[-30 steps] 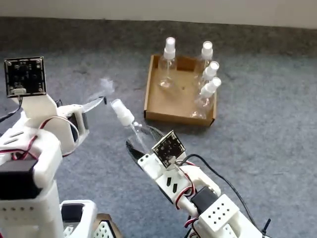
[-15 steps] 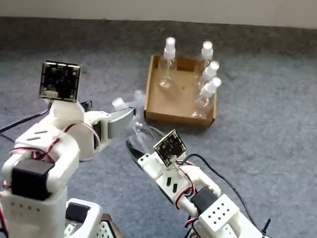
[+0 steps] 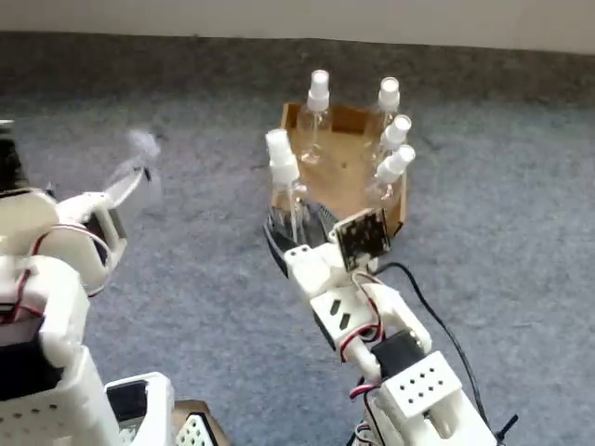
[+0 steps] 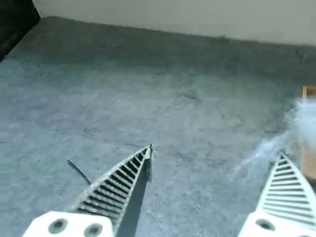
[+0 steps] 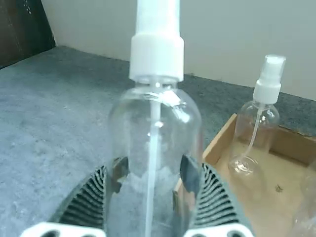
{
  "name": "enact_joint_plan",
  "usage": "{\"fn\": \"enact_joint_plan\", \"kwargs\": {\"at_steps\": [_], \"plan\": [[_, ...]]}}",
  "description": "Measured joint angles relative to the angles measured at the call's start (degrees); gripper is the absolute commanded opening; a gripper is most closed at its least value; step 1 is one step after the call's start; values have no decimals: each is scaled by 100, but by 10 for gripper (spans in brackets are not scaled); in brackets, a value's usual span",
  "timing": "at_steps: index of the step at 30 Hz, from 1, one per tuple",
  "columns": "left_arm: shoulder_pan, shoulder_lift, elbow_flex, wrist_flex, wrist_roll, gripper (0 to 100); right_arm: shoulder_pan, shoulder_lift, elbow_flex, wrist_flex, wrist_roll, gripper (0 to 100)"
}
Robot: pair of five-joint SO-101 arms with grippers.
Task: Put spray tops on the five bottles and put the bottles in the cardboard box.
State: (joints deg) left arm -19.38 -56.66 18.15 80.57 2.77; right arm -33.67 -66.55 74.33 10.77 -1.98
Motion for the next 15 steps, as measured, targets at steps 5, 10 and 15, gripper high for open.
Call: {"fn": "enact_joint_plan", "kwargs": {"at_steps": [5,10,15], "plan": [[158,70,1345,-607,-167,343,-527,624,-1037,316,-35,7],[35,70,2558,-1371,-202,341,-1345,721,-668,624,-35,7],[-580,70,3314,-2004,-202,342,-1705,1046,448,237,440,7]]}}
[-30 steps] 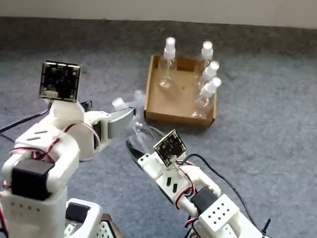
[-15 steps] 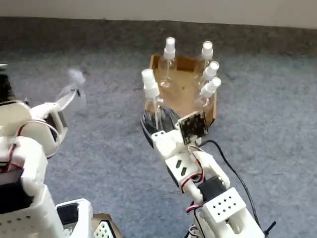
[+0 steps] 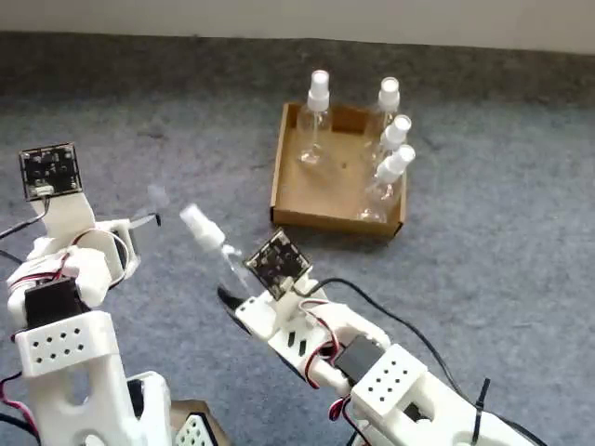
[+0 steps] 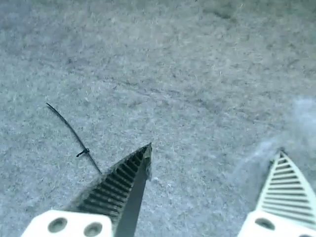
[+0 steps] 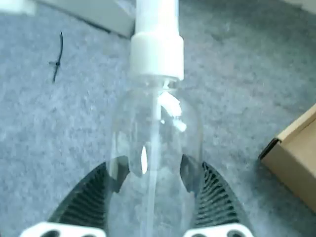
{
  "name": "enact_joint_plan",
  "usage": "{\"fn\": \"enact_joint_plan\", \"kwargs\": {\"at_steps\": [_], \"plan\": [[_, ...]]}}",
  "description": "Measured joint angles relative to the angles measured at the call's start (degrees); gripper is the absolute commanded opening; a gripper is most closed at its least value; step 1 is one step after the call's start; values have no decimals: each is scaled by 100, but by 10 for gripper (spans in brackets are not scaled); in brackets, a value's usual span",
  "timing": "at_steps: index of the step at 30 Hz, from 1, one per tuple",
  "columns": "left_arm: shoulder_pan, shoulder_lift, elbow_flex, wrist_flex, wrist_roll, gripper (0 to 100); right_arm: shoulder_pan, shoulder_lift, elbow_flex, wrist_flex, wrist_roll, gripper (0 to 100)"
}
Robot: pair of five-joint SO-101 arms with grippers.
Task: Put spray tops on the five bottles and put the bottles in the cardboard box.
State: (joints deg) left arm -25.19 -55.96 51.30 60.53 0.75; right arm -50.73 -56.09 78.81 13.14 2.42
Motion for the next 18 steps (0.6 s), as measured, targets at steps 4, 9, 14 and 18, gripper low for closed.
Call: {"fn": "enact_joint_plan", "kwargs": {"at_steps": [4,9,14,18], "plan": [[62,0,105,290,-316,343,18,334,105,-308,35,7],[738,0,202,431,-387,343,-132,554,105,-343,53,24],[1125,0,202,448,-396,343,-132,571,62,-360,70,182],[1371,0,202,571,-396,343,-132,607,44,-360,70,195]]}}
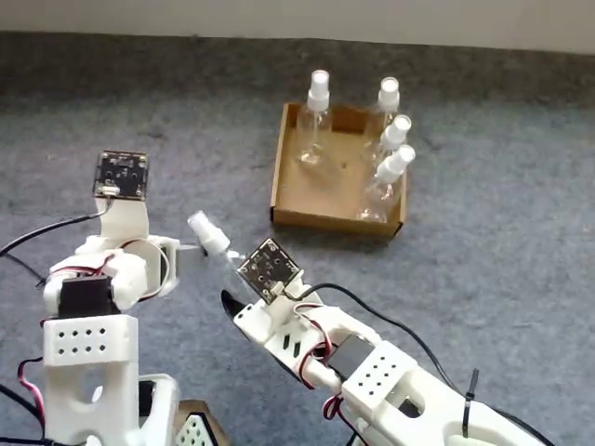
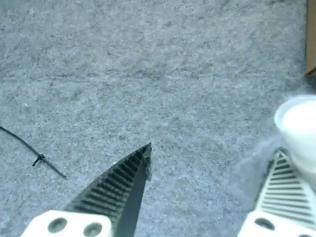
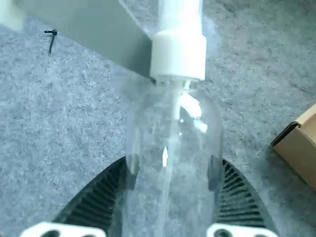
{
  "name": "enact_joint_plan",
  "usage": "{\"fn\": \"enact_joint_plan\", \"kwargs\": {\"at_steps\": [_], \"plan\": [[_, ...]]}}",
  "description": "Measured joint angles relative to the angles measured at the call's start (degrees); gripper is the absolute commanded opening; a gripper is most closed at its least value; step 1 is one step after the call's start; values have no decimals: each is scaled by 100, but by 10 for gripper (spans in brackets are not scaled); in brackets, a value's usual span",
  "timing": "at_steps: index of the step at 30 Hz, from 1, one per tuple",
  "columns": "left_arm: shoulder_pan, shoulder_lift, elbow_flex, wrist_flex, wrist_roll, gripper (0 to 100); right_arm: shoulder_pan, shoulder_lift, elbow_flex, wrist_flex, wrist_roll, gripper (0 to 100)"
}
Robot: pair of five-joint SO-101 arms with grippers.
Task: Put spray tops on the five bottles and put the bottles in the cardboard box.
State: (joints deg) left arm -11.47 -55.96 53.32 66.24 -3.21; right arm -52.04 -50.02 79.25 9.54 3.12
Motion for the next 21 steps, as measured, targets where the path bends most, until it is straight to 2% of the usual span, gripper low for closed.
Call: {"fn": "enact_joint_plan", "kwargs": {"at_steps": [6,12,16,21], "plan": [[448,0,123,176,0,342,-18,0,0,0,0,195],[501,0,158,176,-18,341,-18,0,0,0,0,188],[501,0,158,176,-26,341,-18,0,0,0,0,118],[492,0,158,176,-18,341,-18,0,0,-457,18,110]]}}
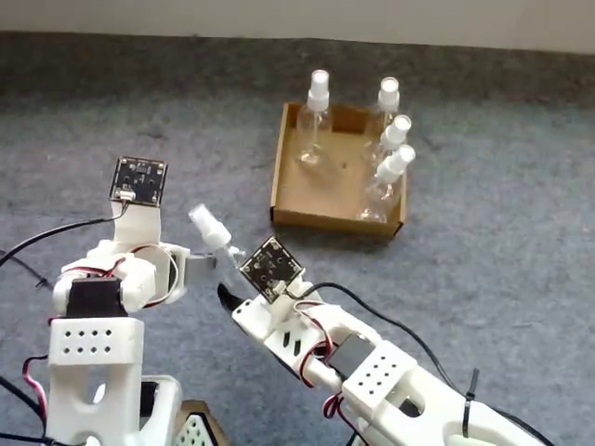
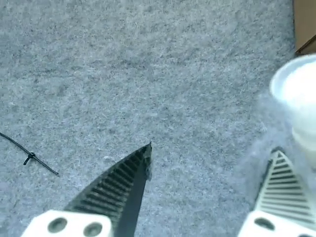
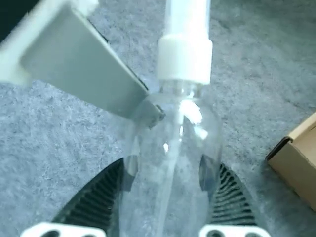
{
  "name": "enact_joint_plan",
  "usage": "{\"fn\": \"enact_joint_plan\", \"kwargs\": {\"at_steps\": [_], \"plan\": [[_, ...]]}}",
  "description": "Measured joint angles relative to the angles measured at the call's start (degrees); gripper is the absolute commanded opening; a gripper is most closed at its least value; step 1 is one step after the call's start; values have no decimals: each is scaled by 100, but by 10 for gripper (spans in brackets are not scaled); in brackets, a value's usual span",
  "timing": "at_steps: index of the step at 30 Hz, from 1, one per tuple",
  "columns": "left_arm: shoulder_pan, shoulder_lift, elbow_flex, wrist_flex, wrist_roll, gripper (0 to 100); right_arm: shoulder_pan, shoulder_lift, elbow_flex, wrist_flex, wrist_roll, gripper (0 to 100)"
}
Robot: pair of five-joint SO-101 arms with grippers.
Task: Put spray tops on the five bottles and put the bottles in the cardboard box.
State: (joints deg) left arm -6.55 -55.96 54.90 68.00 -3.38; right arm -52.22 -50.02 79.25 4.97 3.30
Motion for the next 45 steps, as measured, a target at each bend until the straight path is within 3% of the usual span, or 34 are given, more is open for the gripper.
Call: {"fn": "enact_joint_plan", "kwargs": {"at_steps": [8,19,26,31,42,45], "plan": [[0,0,-62,26,18,341,0,0,0,-105,0,240],[18,0,-431,44,-9,341,-237,0,-35,264,554,241],[18,0,-457,44,-9,341,-273,0,-35,264,580,64],[9,0,-457,44,-18,341,-246,-9,-132,264,598,3],[18,0,-475,44,-9,341,404,0,-211,185,598,4],[-255,0,-695,44,-9,341,448,0,-211,185,607,4]]}}
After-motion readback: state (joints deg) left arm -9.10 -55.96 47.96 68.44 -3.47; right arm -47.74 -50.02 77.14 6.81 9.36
